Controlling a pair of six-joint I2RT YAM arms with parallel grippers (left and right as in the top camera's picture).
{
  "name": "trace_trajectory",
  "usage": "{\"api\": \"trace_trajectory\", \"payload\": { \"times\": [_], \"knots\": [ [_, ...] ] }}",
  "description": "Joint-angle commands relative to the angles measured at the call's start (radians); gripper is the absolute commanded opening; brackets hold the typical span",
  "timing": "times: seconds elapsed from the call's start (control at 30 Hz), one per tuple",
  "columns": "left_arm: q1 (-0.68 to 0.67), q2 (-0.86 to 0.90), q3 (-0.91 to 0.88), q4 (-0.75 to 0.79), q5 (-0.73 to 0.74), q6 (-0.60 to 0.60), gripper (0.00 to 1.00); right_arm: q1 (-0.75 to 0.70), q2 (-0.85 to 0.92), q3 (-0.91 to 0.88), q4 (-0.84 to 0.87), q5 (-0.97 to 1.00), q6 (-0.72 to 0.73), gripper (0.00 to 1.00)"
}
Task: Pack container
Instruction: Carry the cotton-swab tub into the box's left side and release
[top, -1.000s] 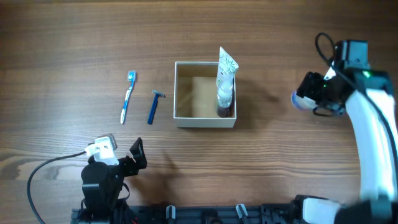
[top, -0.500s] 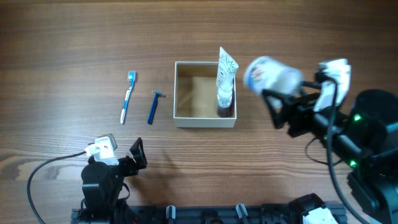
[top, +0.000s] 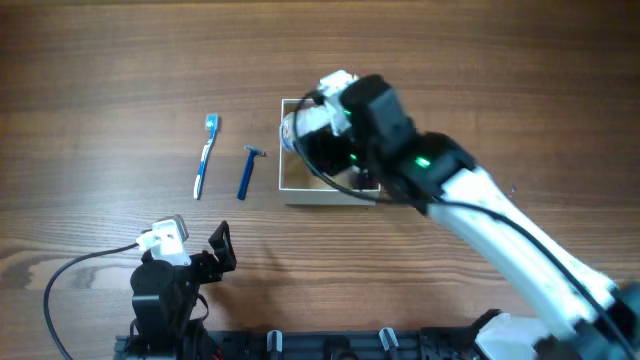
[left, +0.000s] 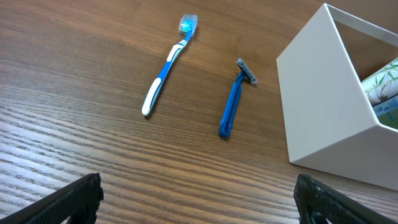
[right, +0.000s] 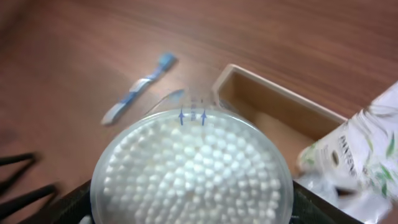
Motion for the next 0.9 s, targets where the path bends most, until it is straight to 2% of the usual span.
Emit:
{"api": "trace_trajectory", "payload": {
  "times": [0.0,0.33,0.87],
  "knots": [
    [-0.006,-0.009,-0.002,0.002,0.008,0.002,1.00,0.002,0.093,0.012,0.077,0.099,-0.039,0.63],
    [-0.006,-0.009,-0.002,0.002,0.008,0.002,1.00,0.002,0.256,0.012,0.134,0.170,-0.048,0.67],
    [-0.006,-0.009,-0.002,0.002,0.008,0.002,1.00,0.002,0.301,0.012,0.141,0.166,-0.065,0.67]
  ]
}}
